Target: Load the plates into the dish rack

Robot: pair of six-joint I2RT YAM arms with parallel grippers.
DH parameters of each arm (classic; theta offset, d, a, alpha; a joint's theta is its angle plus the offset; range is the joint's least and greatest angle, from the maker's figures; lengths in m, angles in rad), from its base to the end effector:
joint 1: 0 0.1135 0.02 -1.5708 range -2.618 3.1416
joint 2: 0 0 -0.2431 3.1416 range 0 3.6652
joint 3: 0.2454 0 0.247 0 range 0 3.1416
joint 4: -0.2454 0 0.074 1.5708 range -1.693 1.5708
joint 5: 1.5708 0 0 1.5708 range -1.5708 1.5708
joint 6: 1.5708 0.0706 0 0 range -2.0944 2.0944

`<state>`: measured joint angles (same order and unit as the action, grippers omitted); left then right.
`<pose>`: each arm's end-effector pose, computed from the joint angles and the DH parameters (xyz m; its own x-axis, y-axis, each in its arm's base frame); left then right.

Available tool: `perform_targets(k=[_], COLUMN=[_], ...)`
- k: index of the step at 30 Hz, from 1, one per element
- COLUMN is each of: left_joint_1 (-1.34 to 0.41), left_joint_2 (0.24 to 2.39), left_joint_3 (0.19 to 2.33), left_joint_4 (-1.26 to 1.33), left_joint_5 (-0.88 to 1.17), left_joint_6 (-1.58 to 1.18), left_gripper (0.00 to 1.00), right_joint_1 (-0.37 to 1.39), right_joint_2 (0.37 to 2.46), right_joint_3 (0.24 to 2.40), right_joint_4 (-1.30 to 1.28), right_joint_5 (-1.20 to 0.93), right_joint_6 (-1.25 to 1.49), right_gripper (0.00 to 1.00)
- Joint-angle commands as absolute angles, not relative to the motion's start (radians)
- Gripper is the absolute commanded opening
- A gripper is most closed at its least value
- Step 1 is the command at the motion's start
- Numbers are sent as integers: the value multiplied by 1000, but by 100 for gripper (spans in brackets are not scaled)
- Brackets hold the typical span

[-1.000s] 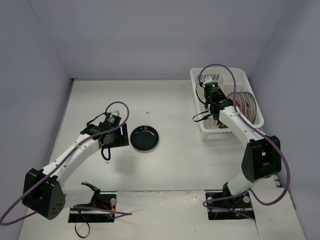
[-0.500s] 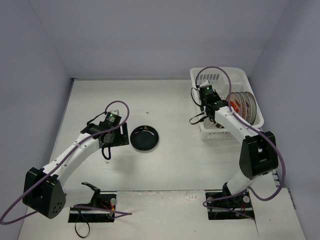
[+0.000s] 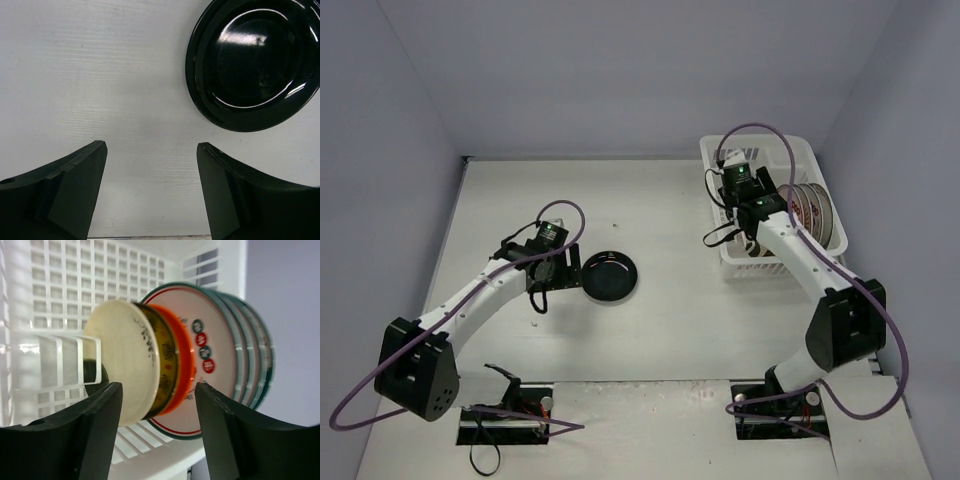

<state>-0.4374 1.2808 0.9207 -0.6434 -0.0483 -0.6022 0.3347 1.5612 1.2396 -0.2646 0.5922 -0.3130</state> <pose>0.2492 -0.1128 0.1963 -0.8559 -0.2243 -0.4659 -0.1034 0.9571 -0.2708 0.3666 0.0858 0.2644 -0.5484 -0.4612 -0.6975 -0.0023 0.8350 -0.5503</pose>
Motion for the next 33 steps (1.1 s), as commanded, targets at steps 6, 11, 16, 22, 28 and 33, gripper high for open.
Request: perform_targets(k=[6, 11, 16, 22, 28, 33], left_joint_1=[-414, -377, -364, -362, -360, -360], left_joint_2=[1354, 1443, 1548, 1640, 1645, 1547], left_joint_3=[962, 954, 972, 996, 986, 962], left_joint_4=[-483, -364, -275, -235, -227, -227], left_joint_5=[15, 129, 198, 239, 261, 287], left_joint_6=[-603, -623, -641, -666, -684, -696], left_gripper=[72, 66, 53, 39, 5, 0], right_joint_1=[334, 334, 333, 334, 334, 337], right_joint_2=[1303, 1181, 1108, 1063, 1051, 1069], right_joint_3=[1387, 1310, 1226, 1154, 1126, 1108], right_joint_4=[-328, -299, -285, -282, -273, -233], right_joint_5=[453, 293, 178, 120, 58, -46], right_joint_6=[-187, -80, -9, 40, 72, 135], right_gripper=[67, 69, 69, 69, 69, 69])
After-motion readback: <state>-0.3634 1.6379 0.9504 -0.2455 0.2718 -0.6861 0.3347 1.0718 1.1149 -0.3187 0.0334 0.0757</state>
